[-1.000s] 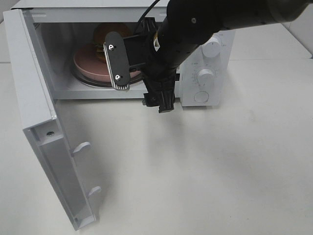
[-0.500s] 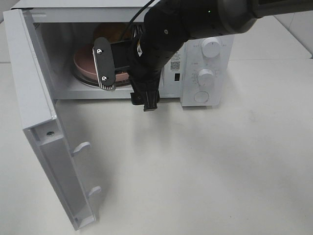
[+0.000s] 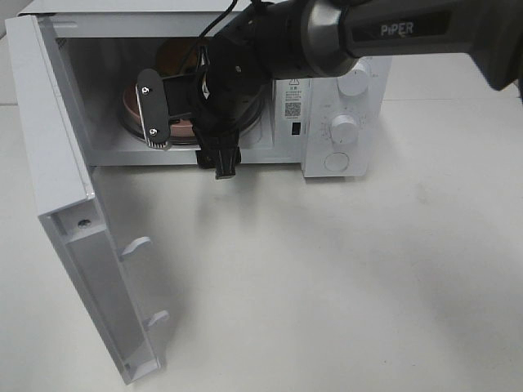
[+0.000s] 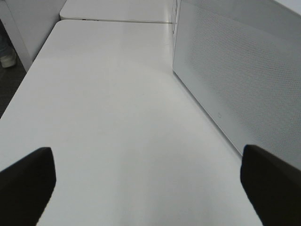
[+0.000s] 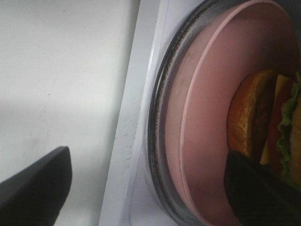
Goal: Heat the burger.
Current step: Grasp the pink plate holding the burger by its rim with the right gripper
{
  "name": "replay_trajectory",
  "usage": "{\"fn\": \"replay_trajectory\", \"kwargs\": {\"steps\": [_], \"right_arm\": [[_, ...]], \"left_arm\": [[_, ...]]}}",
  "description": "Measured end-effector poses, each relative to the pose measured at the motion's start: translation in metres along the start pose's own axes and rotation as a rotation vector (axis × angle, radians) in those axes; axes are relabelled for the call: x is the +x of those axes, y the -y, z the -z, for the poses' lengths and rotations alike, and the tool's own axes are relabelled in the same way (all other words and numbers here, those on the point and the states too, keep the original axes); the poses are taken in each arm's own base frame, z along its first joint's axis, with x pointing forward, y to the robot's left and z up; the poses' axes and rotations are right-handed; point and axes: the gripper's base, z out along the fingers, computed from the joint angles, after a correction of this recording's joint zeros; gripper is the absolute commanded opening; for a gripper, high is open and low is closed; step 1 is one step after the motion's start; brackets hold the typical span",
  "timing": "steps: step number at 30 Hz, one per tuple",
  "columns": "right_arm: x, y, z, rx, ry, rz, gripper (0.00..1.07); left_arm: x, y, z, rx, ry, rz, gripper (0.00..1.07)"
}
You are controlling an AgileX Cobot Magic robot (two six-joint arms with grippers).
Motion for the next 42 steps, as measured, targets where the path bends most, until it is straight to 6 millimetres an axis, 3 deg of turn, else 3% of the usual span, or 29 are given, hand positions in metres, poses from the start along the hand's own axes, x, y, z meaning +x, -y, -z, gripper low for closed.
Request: {"fn": "replay_trajectory", "kwargs": {"steps": [17, 25, 29, 34, 36, 38, 39, 40, 41, 42], "right_arm": [[0.009, 0.011, -0.040, 0.012, -0.023, -0.033, 0.84], [0.008, 0.007, -0.053, -0.001, -0.025, -0.042, 0.82], [0.011, -0.004, -0.068, -0.035, -0.035, -0.044, 0.81], [0.010, -0.004, -0.069, -0.027, -0.030, -0.043, 0.77], [0.010, -0.003, -0.069, -0.024, -0.028, -0.042, 0.63], [0.010, -0.002, -0.068, -0.019, -0.025, -0.042, 0.57], [0.009, -0.002, -0.068, -0.011, -0.020, -0.047, 0.46], [0.009, -0.002, -0.068, -0.011, -0.020, -0.047, 0.46], [0.008, 0.001, -0.066, -0.004, -0.017, -0.059, 0.33], [0.008, 0.001, -0.066, -0.004, -0.017, -0.059, 0.33]], "left_arm": [[0.000, 0.000, 0.000, 0.000, 0.000, 0.000, 1.00], [0.000, 0.000, 0.000, 0.000, 0.000, 0.000, 1.00], [0.000, 0.000, 0.000, 0.000, 0.000, 0.000, 1.00], [0.000, 0.000, 0.000, 0.000, 0.000, 0.000, 1.00], [0.000, 0.000, 0.000, 0.000, 0.000, 0.000, 1.00], [0.000, 0.000, 0.000, 0.000, 0.000, 0.000, 1.00], [0.000, 0.000, 0.000, 0.000, 0.000, 0.000, 1.00], [0.000, 0.000, 0.000, 0.000, 0.000, 0.000, 1.00], [0.000, 0.000, 0.000, 0.000, 0.000, 0.000, 1.00], [0.000, 0.000, 0.000, 0.000, 0.000, 0.000, 1.00]]}}
